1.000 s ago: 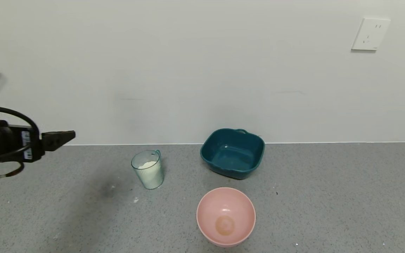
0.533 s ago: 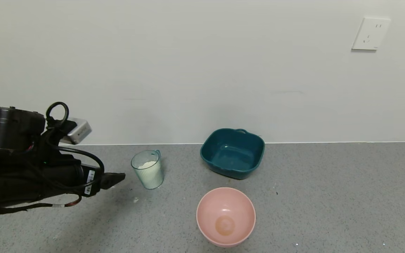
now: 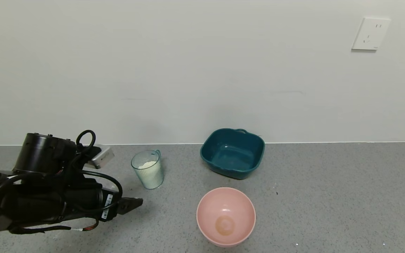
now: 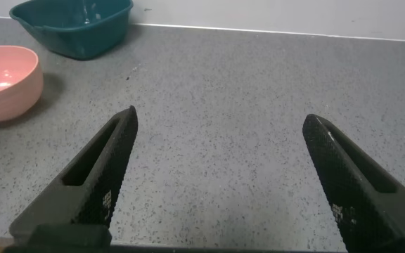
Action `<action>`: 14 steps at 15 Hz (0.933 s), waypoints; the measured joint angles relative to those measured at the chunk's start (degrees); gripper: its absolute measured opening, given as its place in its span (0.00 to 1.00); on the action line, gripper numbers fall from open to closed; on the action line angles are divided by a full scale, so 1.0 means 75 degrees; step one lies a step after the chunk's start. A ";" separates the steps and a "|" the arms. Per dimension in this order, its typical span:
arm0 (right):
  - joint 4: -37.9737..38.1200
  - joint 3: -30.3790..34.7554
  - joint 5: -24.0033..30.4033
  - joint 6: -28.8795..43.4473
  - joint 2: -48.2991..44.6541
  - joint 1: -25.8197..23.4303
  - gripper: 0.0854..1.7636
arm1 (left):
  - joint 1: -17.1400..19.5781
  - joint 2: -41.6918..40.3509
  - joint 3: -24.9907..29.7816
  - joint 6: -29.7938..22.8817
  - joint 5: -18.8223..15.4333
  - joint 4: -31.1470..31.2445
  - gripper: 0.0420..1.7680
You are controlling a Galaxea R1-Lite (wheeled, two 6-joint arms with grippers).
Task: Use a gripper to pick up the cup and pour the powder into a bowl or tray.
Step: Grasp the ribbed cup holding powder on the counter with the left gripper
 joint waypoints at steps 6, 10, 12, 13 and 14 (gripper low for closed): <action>0.0000 0.0000 0.0003 0.0000 0.0000 0.0000 0.97 | -0.0026 0.0943 0.0790 -0.0315 0.0057 -0.2066 0.97; 0.0003 0.0000 0.0003 0.0003 0.0000 -0.0002 0.97 | -0.0070 0.1656 0.1131 -0.0665 0.0307 -0.3456 0.97; 0.0003 0.0000 0.0000 0.0003 0.0000 -0.0002 0.97 | -0.0161 0.2020 0.1312 -0.0731 0.0704 -0.4327 0.97; 0.0003 0.0000 0.0000 0.0003 0.0000 -0.0002 0.97 | -0.0219 0.2224 0.1416 -0.0744 0.0850 -0.4819 0.97; 0.0003 0.0000 0.0000 0.0005 0.0000 -0.0002 0.97 | -0.0275 0.2414 0.1513 -0.0746 0.0917 -0.5219 0.97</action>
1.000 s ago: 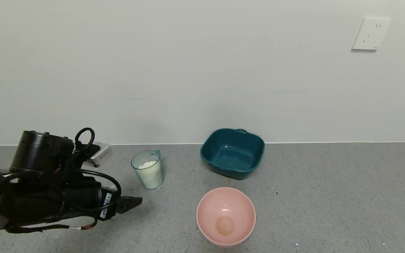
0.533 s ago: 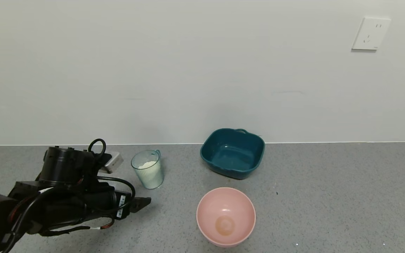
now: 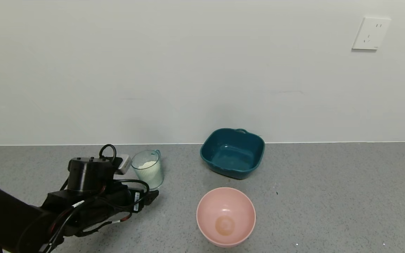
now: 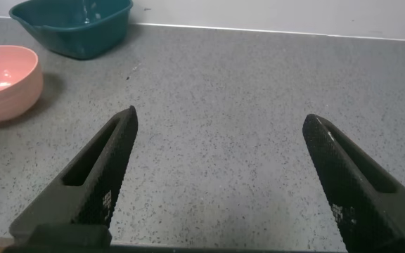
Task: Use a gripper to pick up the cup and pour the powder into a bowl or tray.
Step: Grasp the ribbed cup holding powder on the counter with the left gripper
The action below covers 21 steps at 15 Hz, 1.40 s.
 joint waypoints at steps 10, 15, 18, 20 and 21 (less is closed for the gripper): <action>-0.0003 0.0000 0.0003 -0.0005 0.0000 0.0000 0.97 | -0.0089 0.1471 0.0320 -0.0013 0.0323 -0.2669 0.97; 0.0000 0.0000 0.0000 -0.0002 0.0000 0.0000 0.97 | -0.0085 0.2342 0.0310 0.0008 0.0606 -0.4182 0.97; 0.0000 0.0000 0.0000 -0.0005 0.0000 0.0000 0.97 | -0.0075 0.2760 0.0288 0.0016 0.0819 -0.4866 0.97; -0.0003 0.0000 0.0000 -0.0002 0.0000 0.0000 0.97 | -0.0073 0.3014 0.0241 0.0034 0.0936 -0.5310 0.97; -0.0003 0.0000 0.0003 -0.0005 0.0000 0.0002 0.97 | -0.0070 0.3103 0.0224 0.0041 0.0939 -0.5382 0.97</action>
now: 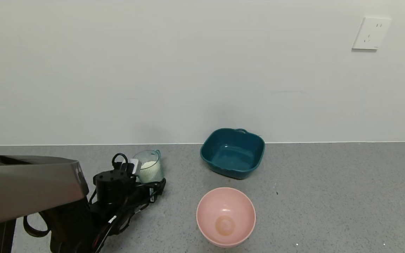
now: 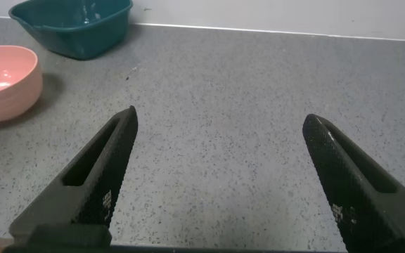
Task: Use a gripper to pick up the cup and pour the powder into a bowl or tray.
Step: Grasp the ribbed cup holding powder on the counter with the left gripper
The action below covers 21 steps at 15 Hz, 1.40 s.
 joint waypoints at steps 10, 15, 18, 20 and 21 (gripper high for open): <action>0.0003 0.0000 -0.0003 0.0000 0.0000 -0.0002 0.97 | 0.0059 0.0388 -0.0819 0.0015 0.0413 -0.0021 0.97; 0.0003 0.0000 -0.0003 0.0003 0.0000 -0.0002 0.97 | 0.0052 0.0535 -0.1073 -0.0003 0.0442 -0.0021 0.97; 0.0003 0.0000 -0.0003 0.0003 0.0000 -0.0002 0.97 | 0.0044 0.0613 -0.1128 -0.0026 0.0449 -0.0138 0.97; 0.0000 0.0000 -0.0003 0.0003 0.0000 -0.0002 0.97 | 0.0021 0.0738 -0.1139 -0.0024 0.0471 -0.0452 0.97; 0.0003 0.0000 -0.0003 0.0000 0.0000 -0.0002 0.97 | 0.0010 0.0793 -0.1131 -0.0021 0.0471 -0.0540 0.97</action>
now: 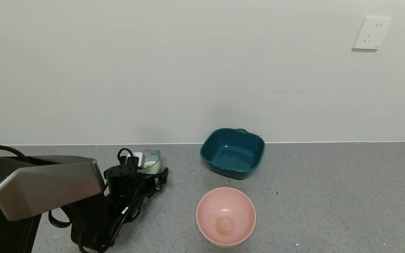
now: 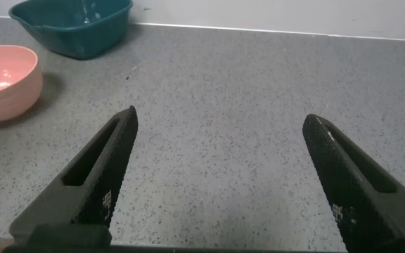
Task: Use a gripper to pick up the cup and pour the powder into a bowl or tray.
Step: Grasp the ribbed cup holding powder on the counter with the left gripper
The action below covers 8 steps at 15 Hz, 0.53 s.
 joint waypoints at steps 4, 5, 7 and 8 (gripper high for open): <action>0.0000 0.0000 0.0000 0.0000 0.0000 0.0000 0.97 | -0.0007 0.0161 0.0029 -0.0005 -0.0003 -0.0289 0.97; -0.0003 0.0000 -0.0002 0.0003 0.0000 0.0000 0.97 | -0.0010 0.0205 0.0033 0.0000 0.0000 -0.0374 0.97; 0.0000 0.0000 0.0003 0.0000 0.0000 0.0002 0.97 | -0.0007 0.0257 0.0034 -0.0005 0.0000 -0.0423 0.97; 0.0000 0.0000 0.0000 0.0000 0.0000 0.0002 0.97 | -0.0007 0.0265 0.0041 -0.0005 0.0000 -0.0429 0.97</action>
